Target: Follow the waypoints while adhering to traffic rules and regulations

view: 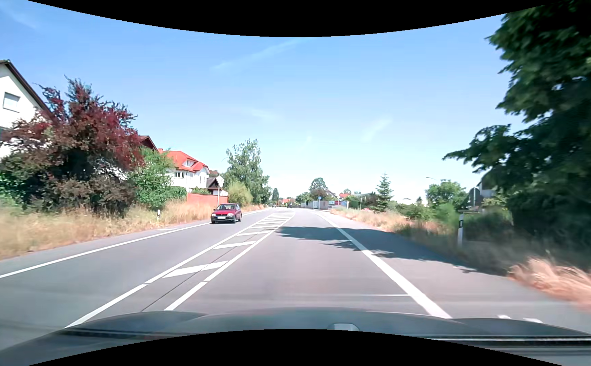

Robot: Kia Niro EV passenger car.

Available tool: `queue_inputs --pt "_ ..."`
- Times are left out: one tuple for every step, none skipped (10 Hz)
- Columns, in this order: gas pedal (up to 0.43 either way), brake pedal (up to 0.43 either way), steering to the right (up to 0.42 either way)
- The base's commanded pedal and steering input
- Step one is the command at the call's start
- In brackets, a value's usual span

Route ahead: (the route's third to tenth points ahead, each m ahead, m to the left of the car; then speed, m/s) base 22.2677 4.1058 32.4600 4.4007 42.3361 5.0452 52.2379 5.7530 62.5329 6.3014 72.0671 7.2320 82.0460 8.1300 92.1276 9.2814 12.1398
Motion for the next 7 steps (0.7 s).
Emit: queue_inputs --pt "0.000 0.000 -0.005" --pt "0.000 0.000 -0.006" --pt "0.000 0.000 -0.006" --pt "0.000 0.000 -0.007" --pt "0.000 0.000 -0.007" --pt "0.000 0.000 -0.007" --pt "0.000 0.000 -0.007"
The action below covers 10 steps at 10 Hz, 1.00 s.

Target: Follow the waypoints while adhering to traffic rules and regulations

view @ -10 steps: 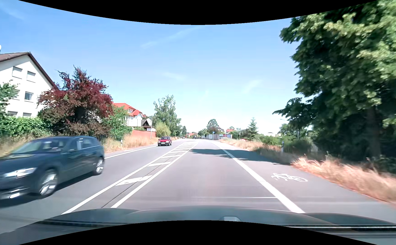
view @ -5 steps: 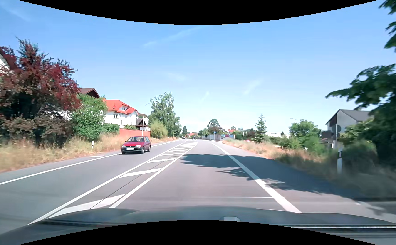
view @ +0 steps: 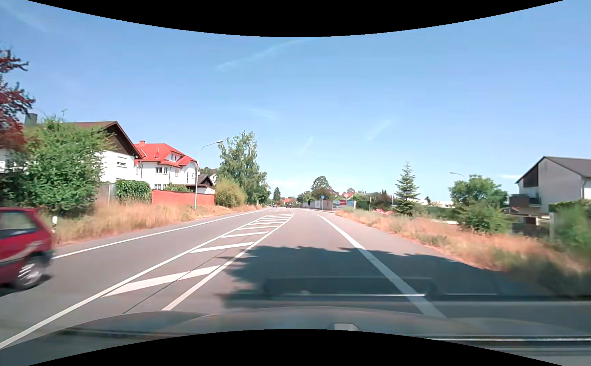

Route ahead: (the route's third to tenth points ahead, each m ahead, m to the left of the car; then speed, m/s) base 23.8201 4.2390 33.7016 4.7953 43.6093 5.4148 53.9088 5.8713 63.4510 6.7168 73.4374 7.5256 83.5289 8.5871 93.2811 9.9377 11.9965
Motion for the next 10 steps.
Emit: queue_inputs --pt "0.000 0.000 -0.007" --pt "0.000 0.000 -0.008" --pt "0.000 0.000 -0.007" --pt "0.000 0.000 -0.007" --pt "0.000 0.000 -0.008" --pt "0.000 0.000 -0.008" --pt "0.000 0.000 -0.009" --pt "0.000 0.000 -0.008" --pt "0.000 0.000 -0.008" --pt "0.000 0.000 -0.008"
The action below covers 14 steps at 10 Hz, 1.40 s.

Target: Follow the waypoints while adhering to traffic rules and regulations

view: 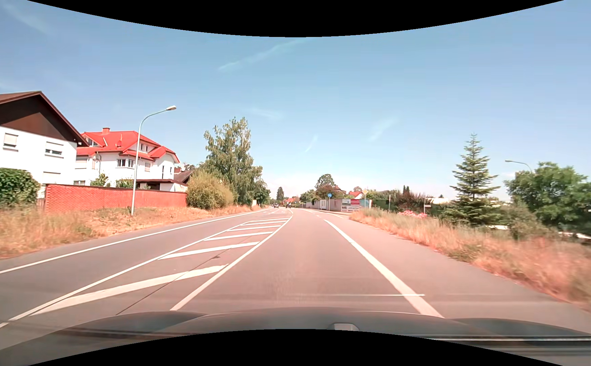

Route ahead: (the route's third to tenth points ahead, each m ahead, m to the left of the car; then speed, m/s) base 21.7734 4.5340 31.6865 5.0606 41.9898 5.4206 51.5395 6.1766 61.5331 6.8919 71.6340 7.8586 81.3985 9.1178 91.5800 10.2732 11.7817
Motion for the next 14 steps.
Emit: queue_inputs --pt "0.000 0.000 -0.009" --pt "0.000 0.000 -0.008" --pt "0.000 0.000 -0.008" --pt "0.000 0.000 -0.008" --pt "0.000 0.000 -0.008" --pt "0.000 0.000 -0.008" --pt "0.000 0.000 -0.008" --pt "0.000 0.000 -0.008" --pt "0.000 0.000 -0.008" --pt "0.000 0.000 -0.008" --pt "0.000 0.000 -0.008" --pt "0.000 0.000 -0.008" --pt "0.008 0.000 -0.008" --pt "0.008 0.000 -0.008"
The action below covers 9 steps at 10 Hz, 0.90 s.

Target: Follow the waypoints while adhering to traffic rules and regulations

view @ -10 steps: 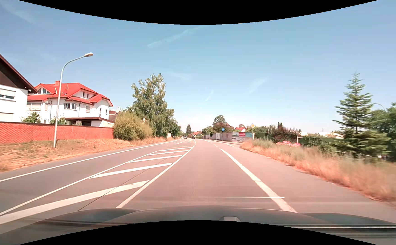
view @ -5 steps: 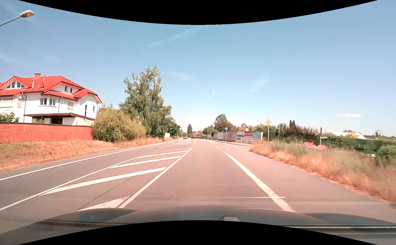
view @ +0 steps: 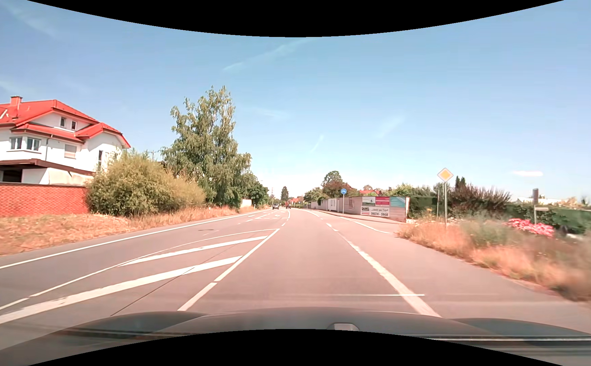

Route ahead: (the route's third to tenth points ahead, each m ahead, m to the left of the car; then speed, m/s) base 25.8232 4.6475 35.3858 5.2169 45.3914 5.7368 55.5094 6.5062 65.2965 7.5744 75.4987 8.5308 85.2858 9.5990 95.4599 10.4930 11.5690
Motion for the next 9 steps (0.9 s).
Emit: queue_inputs --pt "0.008 0.000 -0.008" --pt "0.008 0.000 -0.008" --pt "0.008 0.000 -0.008" --pt "0.008 0.000 -0.008" --pt "0.008 0.000 -0.008" --pt "0.008 0.000 -0.008" --pt "0.008 0.000 -0.008" --pt "0.008 0.000 -0.008" --pt "0.008 0.000 -0.008"
